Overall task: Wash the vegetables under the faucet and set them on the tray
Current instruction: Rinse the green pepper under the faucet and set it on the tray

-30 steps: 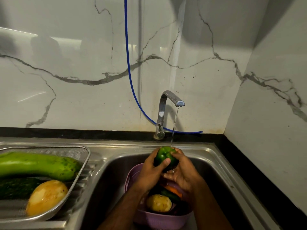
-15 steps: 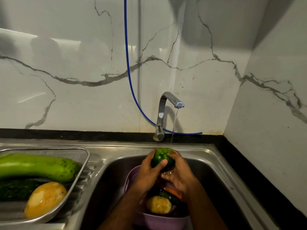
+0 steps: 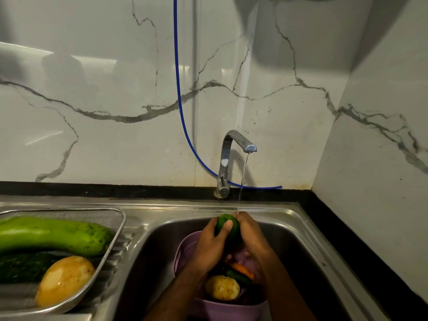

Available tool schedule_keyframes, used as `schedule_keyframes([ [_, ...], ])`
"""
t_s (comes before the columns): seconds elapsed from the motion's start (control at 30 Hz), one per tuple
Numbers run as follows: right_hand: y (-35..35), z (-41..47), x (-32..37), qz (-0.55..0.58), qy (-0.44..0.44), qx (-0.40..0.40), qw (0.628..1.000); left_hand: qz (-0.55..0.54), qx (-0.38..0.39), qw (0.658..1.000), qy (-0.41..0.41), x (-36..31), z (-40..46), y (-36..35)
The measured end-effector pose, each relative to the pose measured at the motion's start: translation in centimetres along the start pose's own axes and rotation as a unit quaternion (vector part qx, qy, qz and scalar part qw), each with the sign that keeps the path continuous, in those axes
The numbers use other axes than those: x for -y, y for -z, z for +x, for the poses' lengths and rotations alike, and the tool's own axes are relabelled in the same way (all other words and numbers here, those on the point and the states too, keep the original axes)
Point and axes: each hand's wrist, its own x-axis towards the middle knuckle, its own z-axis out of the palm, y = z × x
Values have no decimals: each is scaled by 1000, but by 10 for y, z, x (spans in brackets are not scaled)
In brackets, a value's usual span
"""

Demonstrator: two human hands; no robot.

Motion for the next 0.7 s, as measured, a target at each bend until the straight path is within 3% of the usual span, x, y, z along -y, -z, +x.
schedule_keyframes([
  [0.07,2,-2,-4,-14,-24,27,999,-34,1,998,54,-1,-1,-2],
  [0.13,7,-3,-13,61,-64,75,993,-95,-4,988,118,-3,0,1],
  [0.2,14,-6,-13,87,-31,120,988,-127,15,980,154,-5,3,6],
  [0.27,19,-10,-6,75,17,152,985,-138,18,975,175,-10,3,7],
  [0.4,13,-21,0,34,93,96,990,-161,-2,965,206,-14,2,5],
  [0.57,20,-28,2,107,57,178,977,-212,-30,945,246,-20,-1,7],
  [0.7,20,-30,8,133,42,220,966,-250,2,939,236,-23,2,5],
])
